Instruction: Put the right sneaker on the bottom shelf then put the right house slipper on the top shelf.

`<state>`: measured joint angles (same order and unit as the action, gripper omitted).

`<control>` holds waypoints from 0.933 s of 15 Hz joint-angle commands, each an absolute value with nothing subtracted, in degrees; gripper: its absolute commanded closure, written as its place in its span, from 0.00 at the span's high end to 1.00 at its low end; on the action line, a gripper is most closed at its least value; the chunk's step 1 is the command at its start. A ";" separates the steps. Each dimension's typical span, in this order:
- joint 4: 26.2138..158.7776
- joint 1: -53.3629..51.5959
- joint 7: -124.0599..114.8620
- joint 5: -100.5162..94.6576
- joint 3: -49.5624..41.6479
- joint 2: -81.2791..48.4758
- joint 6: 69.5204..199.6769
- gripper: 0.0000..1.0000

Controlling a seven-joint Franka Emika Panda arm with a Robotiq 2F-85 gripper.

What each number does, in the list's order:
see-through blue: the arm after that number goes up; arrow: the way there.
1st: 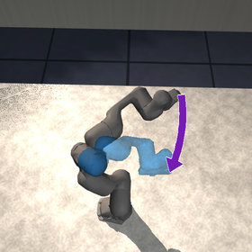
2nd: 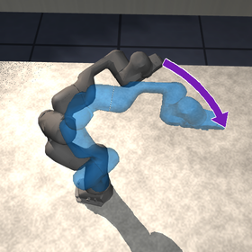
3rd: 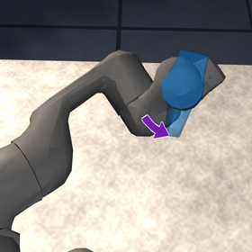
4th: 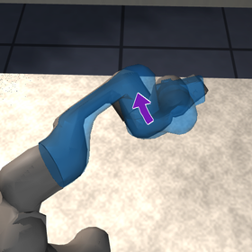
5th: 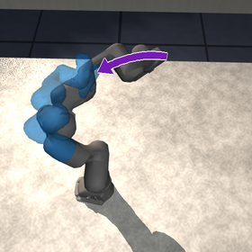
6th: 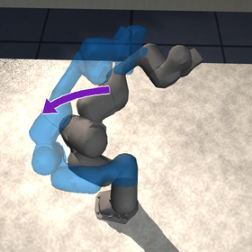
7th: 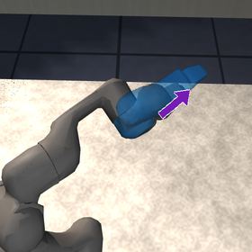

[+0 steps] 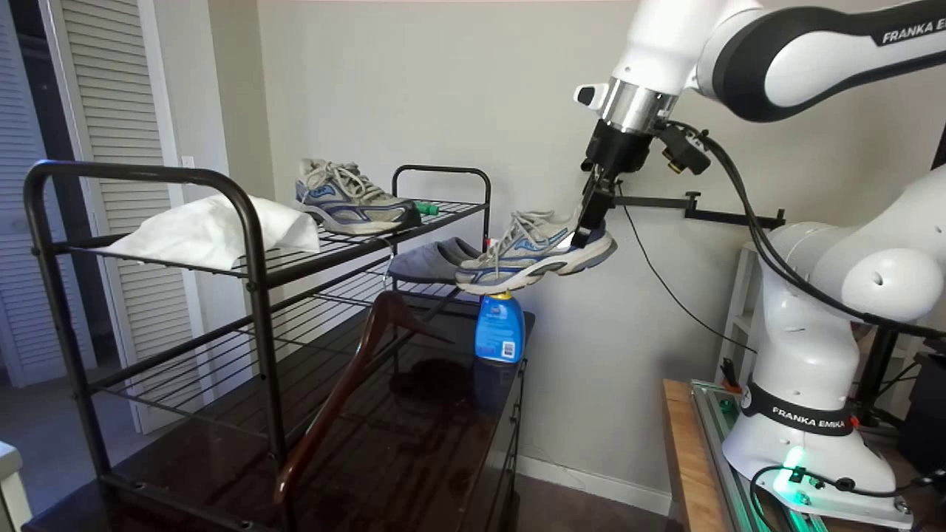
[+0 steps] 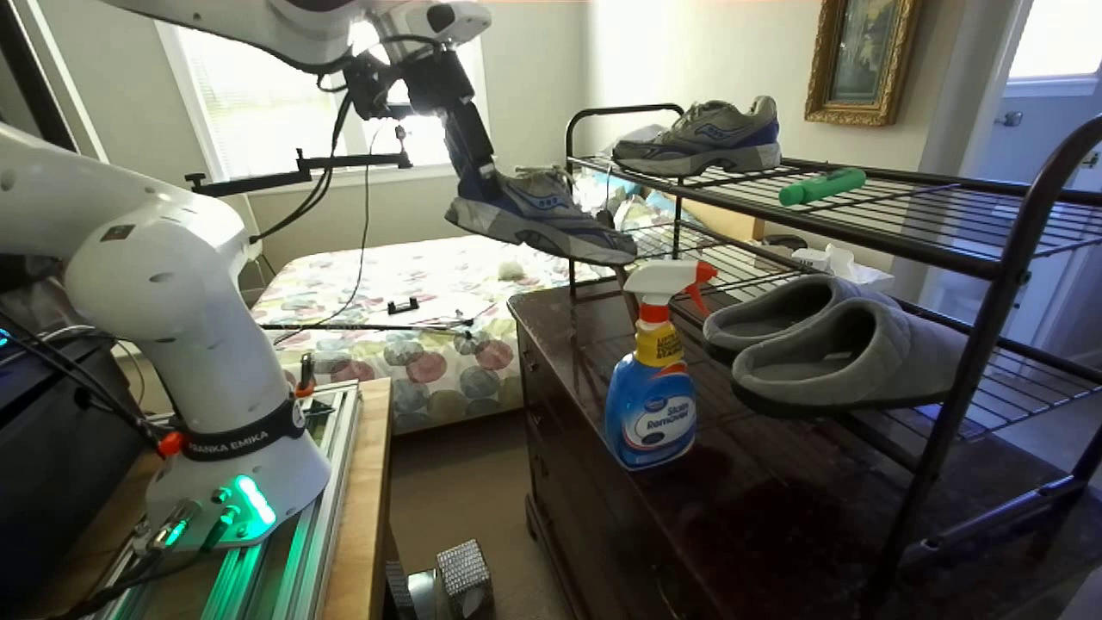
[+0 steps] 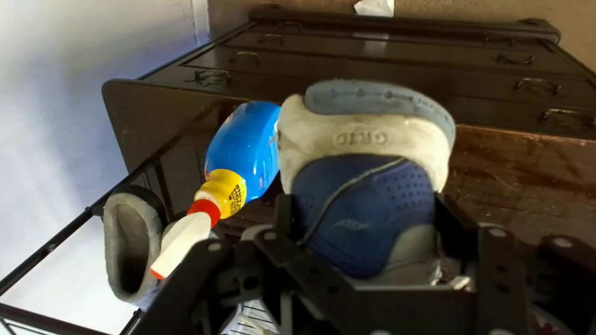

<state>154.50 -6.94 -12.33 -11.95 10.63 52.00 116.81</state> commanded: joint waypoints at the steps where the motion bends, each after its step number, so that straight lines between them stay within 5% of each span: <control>1: 157.55 -2.63 -19.16 -13.15 14.41 47.93 129.93 0.49; 14: 156.11 15.39 -30.08 -17.55 23.79 30.06 162.23 0.49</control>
<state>158.45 13.13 -29.57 -15.47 22.04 34.60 156.16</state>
